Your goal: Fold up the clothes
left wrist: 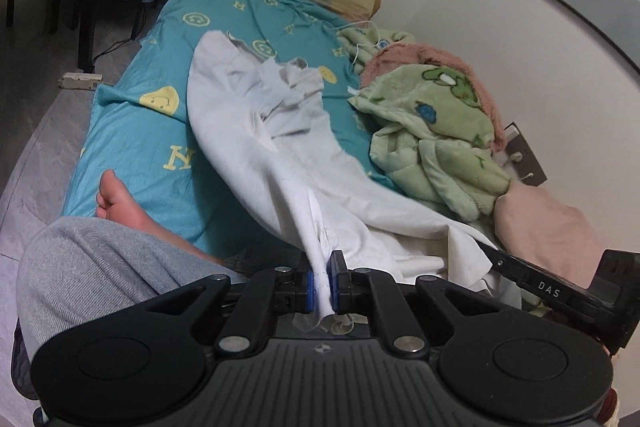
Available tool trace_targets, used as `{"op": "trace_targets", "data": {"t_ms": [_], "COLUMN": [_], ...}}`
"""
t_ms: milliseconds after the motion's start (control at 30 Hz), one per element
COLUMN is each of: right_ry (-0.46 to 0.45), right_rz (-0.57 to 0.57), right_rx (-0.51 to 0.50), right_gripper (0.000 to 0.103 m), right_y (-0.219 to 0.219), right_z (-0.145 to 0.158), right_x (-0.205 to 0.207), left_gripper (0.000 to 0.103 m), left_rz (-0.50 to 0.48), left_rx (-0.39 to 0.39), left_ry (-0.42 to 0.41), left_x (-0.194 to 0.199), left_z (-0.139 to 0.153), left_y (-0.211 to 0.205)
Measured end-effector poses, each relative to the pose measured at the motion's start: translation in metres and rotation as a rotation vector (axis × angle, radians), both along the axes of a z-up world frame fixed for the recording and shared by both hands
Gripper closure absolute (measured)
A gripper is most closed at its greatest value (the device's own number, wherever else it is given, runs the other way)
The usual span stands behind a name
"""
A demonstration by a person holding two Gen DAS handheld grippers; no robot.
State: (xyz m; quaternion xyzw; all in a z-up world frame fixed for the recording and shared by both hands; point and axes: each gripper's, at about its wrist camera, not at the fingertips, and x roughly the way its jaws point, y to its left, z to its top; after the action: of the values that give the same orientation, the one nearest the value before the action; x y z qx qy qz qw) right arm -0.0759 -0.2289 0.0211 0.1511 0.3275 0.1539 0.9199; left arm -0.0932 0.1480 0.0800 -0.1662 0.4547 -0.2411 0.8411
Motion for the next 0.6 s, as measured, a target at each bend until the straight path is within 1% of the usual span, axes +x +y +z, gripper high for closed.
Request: {"op": "trace_targets", "data": {"t_ms": [33,100,200,333,433,533,600], "right_ry": [-0.005,-0.006,-0.005,0.013,0.032,0.052,0.056], "right_rz": [-0.002,-0.008,-0.031,-0.072,-0.102,-0.126,-0.134], "right_rx": [0.004,0.005,0.007,0.031,0.043,0.041,0.016], "right_gripper": [0.097,0.097,0.097,0.097,0.097,0.097,0.097], "right_y": [0.0,0.002,0.003,-0.005,-0.013,-0.019,-0.019], "right_z": [0.001,0.003,0.004,-0.006,-0.022,-0.041,-0.056], "right_x": [0.003,0.026,0.063,0.122,0.168,0.213,0.241], "left_gripper": [0.095,0.095,0.095,0.095,0.094,0.094,0.094], "left_rz": [0.004,0.017,0.045,0.074,0.089,0.11,0.122], "left_rx": [-0.002,0.001,0.022,0.055,0.093,0.115,0.15], "left_ry": [-0.004,-0.016,-0.039,-0.077,-0.102,-0.114,-0.124], "left_x": [0.007,0.025,0.067,0.129,0.177,0.225,0.255], "left_z": [0.002,0.005,0.005,0.0,-0.011,-0.032,-0.051], "left_y": [-0.001,-0.004,-0.01,-0.021,-0.034,-0.044,-0.05]}}
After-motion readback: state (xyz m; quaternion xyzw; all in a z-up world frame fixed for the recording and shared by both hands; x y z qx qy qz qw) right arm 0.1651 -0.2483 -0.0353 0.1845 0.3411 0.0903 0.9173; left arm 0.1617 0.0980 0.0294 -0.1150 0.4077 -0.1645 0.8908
